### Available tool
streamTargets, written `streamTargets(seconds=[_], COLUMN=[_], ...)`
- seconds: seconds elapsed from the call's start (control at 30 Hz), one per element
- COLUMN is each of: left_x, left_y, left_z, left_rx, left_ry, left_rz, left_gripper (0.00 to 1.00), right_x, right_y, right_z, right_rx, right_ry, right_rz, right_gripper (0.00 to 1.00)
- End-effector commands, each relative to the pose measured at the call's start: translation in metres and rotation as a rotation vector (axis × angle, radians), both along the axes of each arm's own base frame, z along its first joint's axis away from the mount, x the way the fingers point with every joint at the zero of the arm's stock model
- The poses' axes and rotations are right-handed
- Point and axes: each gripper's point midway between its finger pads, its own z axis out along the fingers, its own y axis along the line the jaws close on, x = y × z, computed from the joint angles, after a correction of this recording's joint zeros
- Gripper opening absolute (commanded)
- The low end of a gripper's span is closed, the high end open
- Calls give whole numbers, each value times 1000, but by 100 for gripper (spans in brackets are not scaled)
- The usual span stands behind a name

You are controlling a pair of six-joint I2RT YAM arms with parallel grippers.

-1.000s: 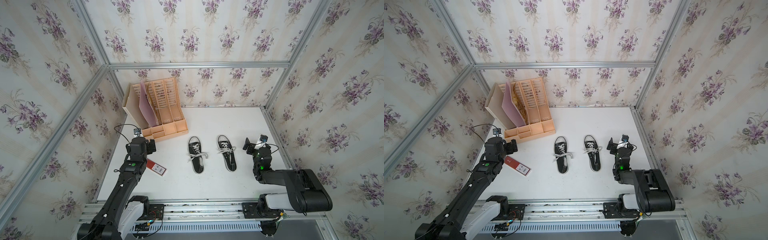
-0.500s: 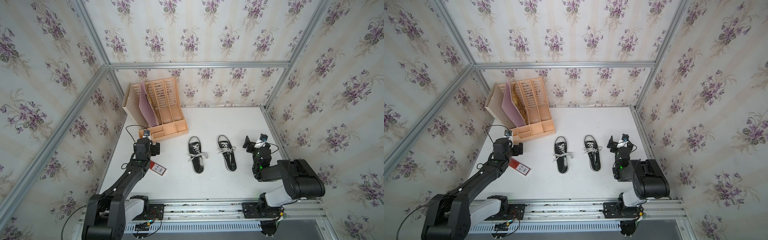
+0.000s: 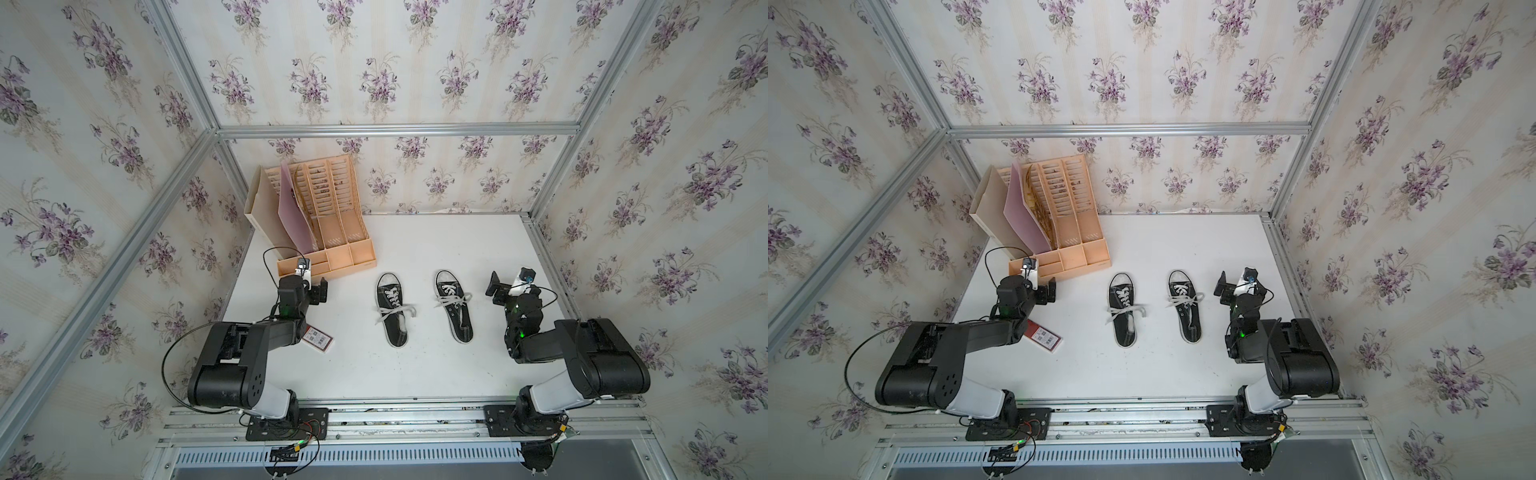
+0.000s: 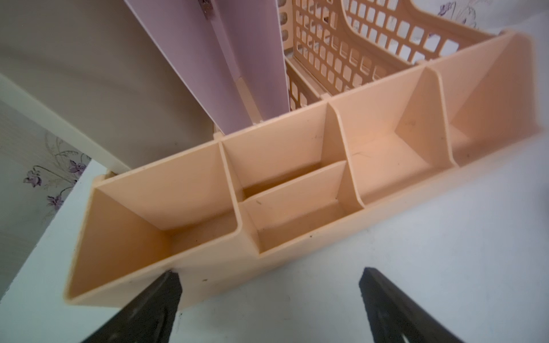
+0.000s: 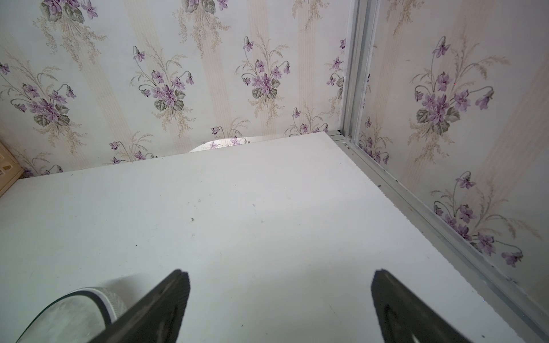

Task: Tie the shoes
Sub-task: Reset both arms

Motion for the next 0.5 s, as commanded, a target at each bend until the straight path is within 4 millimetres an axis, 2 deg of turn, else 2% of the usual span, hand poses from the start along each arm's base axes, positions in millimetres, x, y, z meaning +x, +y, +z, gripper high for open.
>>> streamTargets(seconds=[0.0, 0.47], left_x=[2, 3], left_y=[0, 0], left_z=[4, 4], left_rx=[-5, -9], left_ry=[-14, -8], left_rz=[-4, -7], left_gripper=[99, 99], right_x=[1, 0], right_y=[1, 0], right_z=[6, 6], right_rx=[-2, -4], right_ry=[-22, -23], right_rz=[3, 2], right_gripper=[100, 100])
